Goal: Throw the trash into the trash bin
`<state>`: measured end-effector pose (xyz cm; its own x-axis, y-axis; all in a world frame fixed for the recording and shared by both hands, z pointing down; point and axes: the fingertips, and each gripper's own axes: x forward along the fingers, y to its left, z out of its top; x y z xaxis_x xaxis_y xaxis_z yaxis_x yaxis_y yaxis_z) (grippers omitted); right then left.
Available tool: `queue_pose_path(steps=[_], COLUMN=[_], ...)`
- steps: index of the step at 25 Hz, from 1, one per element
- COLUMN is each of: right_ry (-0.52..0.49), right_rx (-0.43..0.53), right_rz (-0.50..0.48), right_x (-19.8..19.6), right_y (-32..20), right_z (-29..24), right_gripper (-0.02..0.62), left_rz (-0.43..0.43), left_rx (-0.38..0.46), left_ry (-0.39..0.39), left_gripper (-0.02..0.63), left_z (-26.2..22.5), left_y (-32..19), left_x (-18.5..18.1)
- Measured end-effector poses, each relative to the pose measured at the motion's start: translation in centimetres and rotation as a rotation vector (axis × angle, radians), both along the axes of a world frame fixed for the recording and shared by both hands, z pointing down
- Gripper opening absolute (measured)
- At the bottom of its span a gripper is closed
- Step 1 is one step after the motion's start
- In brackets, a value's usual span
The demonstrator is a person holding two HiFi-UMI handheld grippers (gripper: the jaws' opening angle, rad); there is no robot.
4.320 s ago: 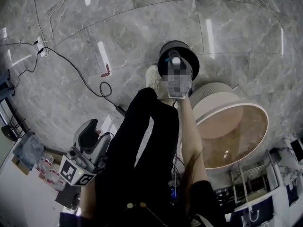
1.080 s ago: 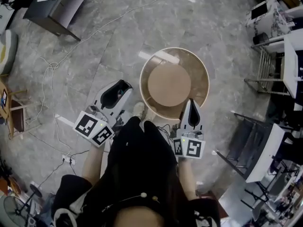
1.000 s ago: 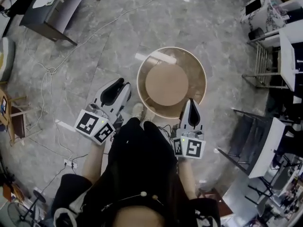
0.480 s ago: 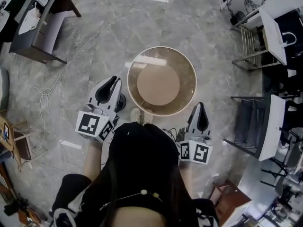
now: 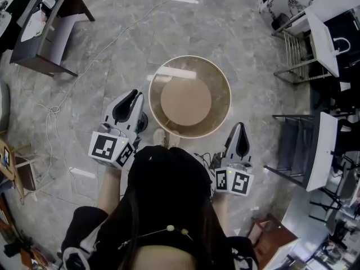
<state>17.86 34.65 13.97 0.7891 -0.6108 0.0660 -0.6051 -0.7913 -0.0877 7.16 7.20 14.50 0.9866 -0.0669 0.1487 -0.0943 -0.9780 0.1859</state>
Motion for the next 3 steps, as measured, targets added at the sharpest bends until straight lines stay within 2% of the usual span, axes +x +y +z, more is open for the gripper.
queue_pose_path(steps=[3], right_ry=[-0.001], right_rx=[-0.005], right_rz=[-0.002], right_x=[-0.05], right_y=[-0.04], right_z=[0.01], right_gripper=[0.002], left_rz=[-0.001], left_rx=[-0.005], left_ry=[0.0], left_gripper=[0.057], left_z=[0.1], left_y=[0.11], left_x=[-0.04])
